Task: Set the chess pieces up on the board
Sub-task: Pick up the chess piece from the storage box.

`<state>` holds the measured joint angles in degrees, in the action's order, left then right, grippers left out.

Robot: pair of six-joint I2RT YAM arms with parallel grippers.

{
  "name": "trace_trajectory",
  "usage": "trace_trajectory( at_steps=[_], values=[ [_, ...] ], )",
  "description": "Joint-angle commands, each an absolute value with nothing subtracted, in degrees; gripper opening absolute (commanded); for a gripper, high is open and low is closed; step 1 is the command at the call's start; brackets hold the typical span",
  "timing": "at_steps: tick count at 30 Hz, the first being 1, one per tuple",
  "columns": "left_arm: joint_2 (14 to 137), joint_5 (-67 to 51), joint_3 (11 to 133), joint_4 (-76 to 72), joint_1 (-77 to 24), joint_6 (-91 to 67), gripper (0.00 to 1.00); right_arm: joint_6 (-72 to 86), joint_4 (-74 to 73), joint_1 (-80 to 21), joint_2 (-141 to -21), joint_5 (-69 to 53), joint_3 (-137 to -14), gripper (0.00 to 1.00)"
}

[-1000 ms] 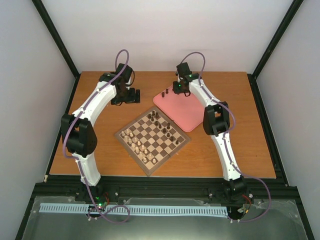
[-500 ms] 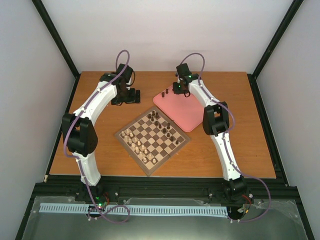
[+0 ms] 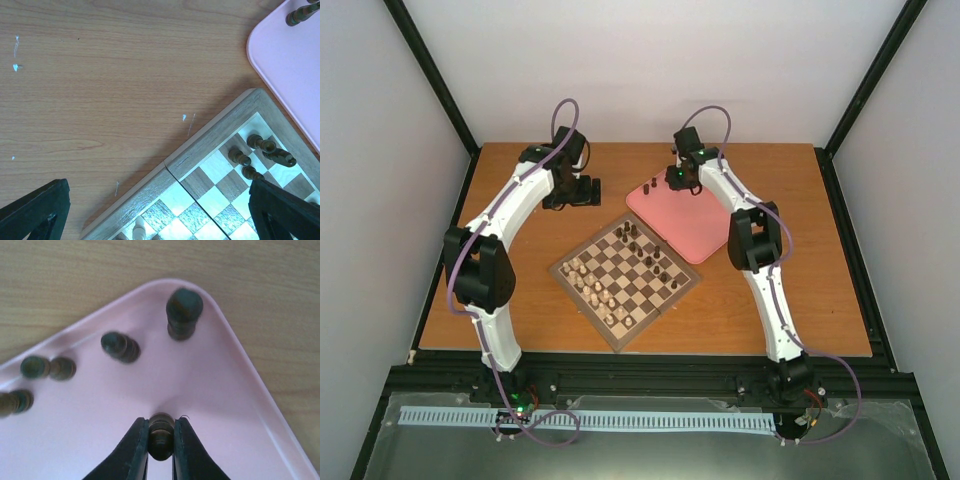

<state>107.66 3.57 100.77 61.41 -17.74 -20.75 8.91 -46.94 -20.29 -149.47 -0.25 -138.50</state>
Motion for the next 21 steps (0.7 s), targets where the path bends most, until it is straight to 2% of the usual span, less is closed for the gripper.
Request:
trace_trajectory(
  at_steps=[1, 10, 21],
  values=[
    [107.7, 3.7, 102.8, 61.9, -17.6, -20.7, 1.00, 8.4, -46.8, -21.7, -138.7, 0.1, -132.5, 0.03],
    [107.8, 2.8, 103.3, 61.4, -17.6, -20.9, 1.00, 9.4, -46.4, -30.5, -122.3, -1.7, -112.6, 0.03],
    [107.1, 2.6, 102.8, 61.2, -17.6, -20.9, 1.00, 12.1, -43.2, -37.9, -114.3, -0.5, -97.5, 0.03]
  ],
)
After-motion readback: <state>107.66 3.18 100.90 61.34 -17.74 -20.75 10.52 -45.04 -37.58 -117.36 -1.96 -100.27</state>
